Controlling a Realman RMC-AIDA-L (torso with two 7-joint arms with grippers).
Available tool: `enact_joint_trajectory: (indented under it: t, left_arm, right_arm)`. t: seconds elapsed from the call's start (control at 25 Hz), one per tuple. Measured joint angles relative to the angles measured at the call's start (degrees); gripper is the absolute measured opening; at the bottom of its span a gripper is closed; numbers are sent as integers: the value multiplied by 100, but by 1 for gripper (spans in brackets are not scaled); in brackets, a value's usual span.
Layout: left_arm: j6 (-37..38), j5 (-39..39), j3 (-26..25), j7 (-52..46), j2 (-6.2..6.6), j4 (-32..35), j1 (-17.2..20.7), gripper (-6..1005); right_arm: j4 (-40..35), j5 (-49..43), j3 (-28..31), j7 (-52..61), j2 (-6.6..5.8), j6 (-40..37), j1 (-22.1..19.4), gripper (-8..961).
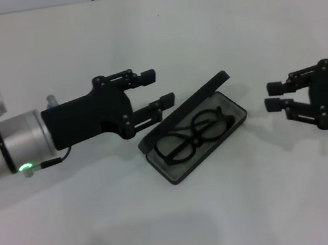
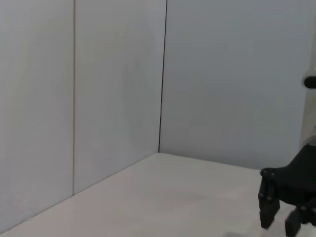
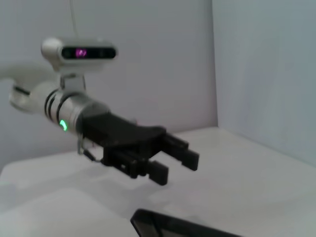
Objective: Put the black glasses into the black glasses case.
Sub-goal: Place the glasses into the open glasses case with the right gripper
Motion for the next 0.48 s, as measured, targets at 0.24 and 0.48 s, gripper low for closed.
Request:
enact_joint_trajectory:
  t: [0.24,0.48]
  left_arm:
    - [-110,49,12,-1,-8,-148,-173,585]
    - [-108,32,10,22,-7,-129,-180,585]
  right_arm:
    - [162,-125,-709,-193,87,309,431,295]
    - [118,-146,-1334,-1,83,1006,930,298]
